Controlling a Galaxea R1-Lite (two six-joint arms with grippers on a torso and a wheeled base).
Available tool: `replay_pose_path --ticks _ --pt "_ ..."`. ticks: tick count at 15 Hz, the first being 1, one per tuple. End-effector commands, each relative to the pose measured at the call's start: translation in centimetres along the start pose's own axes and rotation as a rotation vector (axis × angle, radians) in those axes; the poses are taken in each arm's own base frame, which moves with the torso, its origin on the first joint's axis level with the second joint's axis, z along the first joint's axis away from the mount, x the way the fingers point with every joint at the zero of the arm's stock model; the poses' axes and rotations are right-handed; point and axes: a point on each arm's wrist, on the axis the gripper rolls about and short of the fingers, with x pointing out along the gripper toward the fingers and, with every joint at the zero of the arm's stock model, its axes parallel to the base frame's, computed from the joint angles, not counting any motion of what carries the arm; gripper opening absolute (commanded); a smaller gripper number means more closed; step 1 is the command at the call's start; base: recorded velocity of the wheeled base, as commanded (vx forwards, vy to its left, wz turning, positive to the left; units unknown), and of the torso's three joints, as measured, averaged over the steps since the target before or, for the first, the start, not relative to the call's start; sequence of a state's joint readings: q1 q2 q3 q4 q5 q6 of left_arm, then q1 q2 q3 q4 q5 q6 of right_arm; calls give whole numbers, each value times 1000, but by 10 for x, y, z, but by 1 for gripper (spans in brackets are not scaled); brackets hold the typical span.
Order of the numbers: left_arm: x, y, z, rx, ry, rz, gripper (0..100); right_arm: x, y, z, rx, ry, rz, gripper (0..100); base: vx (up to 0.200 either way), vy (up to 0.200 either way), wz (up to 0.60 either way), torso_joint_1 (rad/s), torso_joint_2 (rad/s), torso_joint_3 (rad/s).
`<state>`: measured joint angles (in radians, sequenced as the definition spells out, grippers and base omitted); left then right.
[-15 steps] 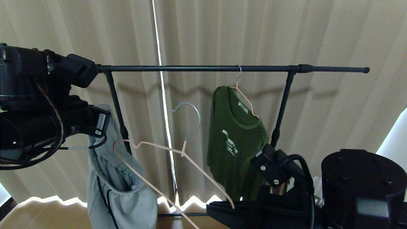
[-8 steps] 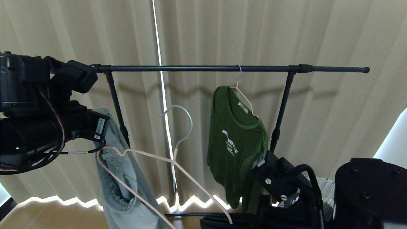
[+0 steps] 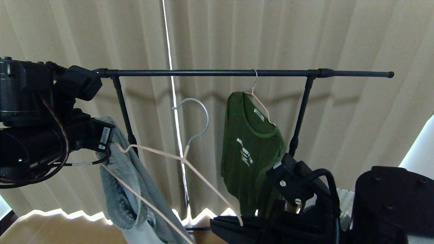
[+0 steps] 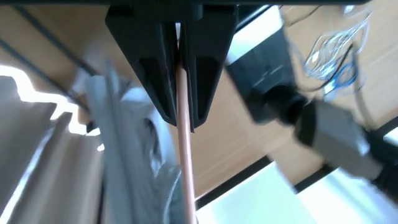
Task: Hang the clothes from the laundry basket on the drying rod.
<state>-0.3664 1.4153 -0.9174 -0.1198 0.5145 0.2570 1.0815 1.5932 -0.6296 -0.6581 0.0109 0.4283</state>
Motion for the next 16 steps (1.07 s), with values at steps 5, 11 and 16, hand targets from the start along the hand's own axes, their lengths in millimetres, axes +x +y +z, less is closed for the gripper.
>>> replay_pose_path --ticks 5,11,16 --pt "-2 0 0 10 9 47 0 11 -13 -1 12 1 -57 0 0 0 0 0 0 0" --pt "-10 -13 3 29 -11 19 0 25 -14 -2 12 14 -60 0 0 0 0 0 0 0" --pt "-9 -13 3 25 -11 20 0 36 -8 -12 5 56 -46 0 0 0 0 0 0 0"
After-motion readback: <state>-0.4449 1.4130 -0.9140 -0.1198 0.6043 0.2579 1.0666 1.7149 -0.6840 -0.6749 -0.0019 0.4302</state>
